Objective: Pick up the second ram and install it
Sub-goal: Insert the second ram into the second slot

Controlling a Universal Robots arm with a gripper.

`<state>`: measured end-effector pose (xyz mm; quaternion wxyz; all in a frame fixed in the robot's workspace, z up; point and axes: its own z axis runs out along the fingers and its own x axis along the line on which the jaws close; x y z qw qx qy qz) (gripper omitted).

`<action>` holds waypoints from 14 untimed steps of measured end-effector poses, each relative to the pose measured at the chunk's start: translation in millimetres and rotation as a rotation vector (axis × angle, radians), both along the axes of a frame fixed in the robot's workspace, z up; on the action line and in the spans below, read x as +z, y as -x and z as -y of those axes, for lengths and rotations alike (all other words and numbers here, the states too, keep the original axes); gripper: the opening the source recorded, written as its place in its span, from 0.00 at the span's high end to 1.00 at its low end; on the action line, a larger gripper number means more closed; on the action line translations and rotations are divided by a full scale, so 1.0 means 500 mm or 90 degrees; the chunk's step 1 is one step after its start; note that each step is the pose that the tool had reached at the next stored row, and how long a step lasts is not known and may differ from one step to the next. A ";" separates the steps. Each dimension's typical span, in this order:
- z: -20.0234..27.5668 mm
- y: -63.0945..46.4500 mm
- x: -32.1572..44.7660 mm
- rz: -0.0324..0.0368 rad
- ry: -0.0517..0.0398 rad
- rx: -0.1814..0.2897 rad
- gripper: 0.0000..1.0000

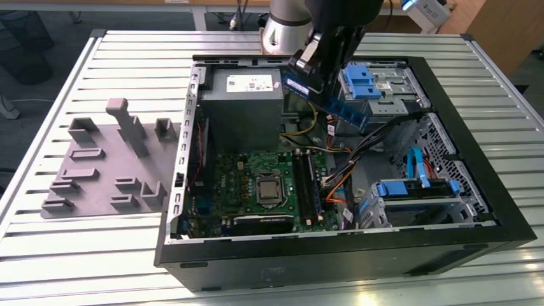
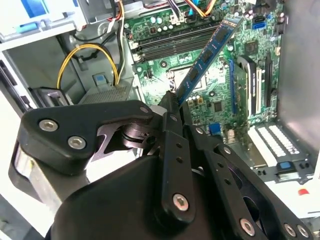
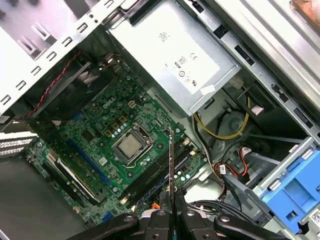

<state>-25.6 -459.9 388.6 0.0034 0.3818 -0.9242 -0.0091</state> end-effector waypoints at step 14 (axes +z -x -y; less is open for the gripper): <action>0.0000 0.000 -0.006 0.0000 0.0001 -0.152 0.86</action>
